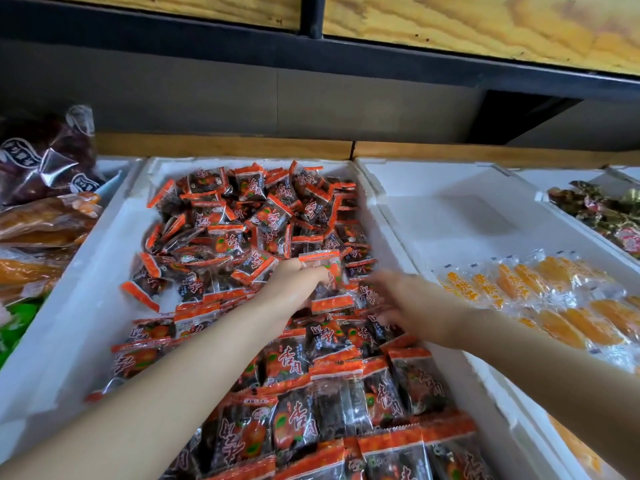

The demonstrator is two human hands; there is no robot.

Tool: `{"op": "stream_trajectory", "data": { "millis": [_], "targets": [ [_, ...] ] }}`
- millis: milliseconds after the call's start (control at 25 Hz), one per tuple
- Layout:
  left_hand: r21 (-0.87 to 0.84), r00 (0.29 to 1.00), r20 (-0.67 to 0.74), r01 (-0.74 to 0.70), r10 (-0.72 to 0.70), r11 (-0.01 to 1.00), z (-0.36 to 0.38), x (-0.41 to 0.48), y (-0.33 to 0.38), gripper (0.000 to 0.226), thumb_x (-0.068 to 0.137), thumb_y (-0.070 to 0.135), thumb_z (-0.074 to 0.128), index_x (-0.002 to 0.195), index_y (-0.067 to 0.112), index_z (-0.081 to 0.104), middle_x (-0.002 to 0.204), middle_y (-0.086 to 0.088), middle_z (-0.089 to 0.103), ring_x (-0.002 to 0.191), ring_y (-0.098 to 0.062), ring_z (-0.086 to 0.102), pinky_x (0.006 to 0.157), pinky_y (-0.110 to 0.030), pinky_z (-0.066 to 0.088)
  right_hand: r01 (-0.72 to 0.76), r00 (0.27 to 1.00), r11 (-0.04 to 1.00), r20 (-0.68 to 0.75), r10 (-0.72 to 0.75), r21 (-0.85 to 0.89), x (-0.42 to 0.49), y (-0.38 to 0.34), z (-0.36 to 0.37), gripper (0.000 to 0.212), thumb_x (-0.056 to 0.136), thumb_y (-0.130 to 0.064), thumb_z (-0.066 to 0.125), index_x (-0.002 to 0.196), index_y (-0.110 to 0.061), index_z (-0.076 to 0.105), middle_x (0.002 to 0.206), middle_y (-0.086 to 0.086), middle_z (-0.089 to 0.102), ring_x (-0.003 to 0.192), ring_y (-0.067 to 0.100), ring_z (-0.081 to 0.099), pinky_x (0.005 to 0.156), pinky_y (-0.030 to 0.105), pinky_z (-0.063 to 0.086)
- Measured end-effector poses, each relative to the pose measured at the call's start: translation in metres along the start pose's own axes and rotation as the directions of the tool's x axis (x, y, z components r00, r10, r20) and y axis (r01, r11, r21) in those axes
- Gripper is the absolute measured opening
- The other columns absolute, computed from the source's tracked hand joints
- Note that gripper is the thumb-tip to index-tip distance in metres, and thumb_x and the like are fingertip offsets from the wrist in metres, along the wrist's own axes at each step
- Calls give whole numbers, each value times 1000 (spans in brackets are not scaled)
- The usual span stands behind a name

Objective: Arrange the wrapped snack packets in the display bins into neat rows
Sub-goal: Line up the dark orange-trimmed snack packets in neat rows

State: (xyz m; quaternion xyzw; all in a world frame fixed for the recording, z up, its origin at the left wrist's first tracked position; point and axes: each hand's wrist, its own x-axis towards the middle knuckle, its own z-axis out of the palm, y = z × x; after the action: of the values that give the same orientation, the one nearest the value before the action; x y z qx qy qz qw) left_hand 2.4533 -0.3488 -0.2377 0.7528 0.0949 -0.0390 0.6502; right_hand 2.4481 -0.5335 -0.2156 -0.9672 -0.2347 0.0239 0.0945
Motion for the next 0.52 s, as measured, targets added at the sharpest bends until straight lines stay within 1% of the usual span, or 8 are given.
{"op": "stream_trajectory", "data": {
  "millis": [40, 80, 160, 240, 320, 400, 440, 520],
  "targets": [
    [-19, 1000, 15, -9, 9, 1000, 5, 0, 1, 16, 84, 16, 64, 98, 10, 58, 115, -10, 62, 106, -25, 60, 96, -44, 49, 14, 998, 989, -62, -5, 144, 2, 0, -2, 66, 87, -18, 66, 141, -26, 31, 139, 0, 47, 117, 17, 53, 97, 23, 39],
    [-36, 999, 31, -31, 32, 999, 9, -1, 2, 16, 87, 13, 64, 102, 11, 59, 112, -9, 64, 102, -22, 62, 93, -40, 52, 59, 992, 975, -123, -33, 212, 3, -1, -5, 74, 85, -19, 67, 145, -27, 25, 143, -2, 41, 120, 15, 51, 95, 18, 36],
    [-97, 993, 72, -82, 89, 992, 16, -5, 4, 31, 86, 9, 69, 114, 8, 55, 103, -5, 66, 93, -16, 66, 83, -29, 56, 148, 977, 982, -169, -127, 115, 7, -5, -8, 85, 82, -26, 71, 148, -29, 17, 151, -8, 24, 128, 12, 42, 95, 16, 31],
    [-80, 981, 89, -163, 170, 983, 20, -8, 5, 44, 83, 9, 72, 121, 6, 51, 95, -2, 64, 87, -16, 67, 78, -26, 58, 177, 969, 984, -174, -176, -14, 10, -6, -11, 91, 79, -33, 73, 149, -28, 15, 154, -12, 15, 131, 11, 36, 96, 18, 31],
    [35, 969, 82, -237, 234, 971, 21, -5, 7, 46, 82, 14, 74, 122, 7, 53, 96, -3, 65, 87, -20, 68, 82, -33, 57, 167, 967, 982, -181, -181, -91, 14, -5, -13, 93, 76, -37, 74, 149, -25, 18, 151, -10, 22, 129, 12, 36, 93, 17, 31],
    [147, 952, 91, -304, 293, 941, 21, 1, 7, 44, 84, 16, 72, 124, 10, 53, 100, -2, 66, 91, -22, 68, 90, -41, 53, 143, 963, 972, -200, -180, -185, 25, -2, -14, 86, 77, -39, 73, 146, -24, 25, 144, -6, 35, 127, 16, 39, 95, 22, 33],
    [190, 942, 113, -332, 316, 924, 20, 5, 5, 46, 87, 16, 69, 129, 11, 50, 104, -1, 65, 95, -20, 66, 93, -39, 51, 134, 964, 963, -194, -181, -234, 32, 1, -13, 81, 78, -39, 71, 145, -23, 28, 141, -3, 39, 126, 18, 39, 98, 26, 33],
    [343, 928, 191, -369, 321, 864, 18, 12, -1, 54, 92, 18, 62, 140, 15, 39, 121, 0, 58, 109, -16, 59, 98, -30, 45, 101, 978, 947, -142, -151, -306, 46, 6, -6, 72, 84, -36, 66, 144, -20, 30, 142, 1, 39, 129, 22, 36, 103, 30, 30]
  ]
}}
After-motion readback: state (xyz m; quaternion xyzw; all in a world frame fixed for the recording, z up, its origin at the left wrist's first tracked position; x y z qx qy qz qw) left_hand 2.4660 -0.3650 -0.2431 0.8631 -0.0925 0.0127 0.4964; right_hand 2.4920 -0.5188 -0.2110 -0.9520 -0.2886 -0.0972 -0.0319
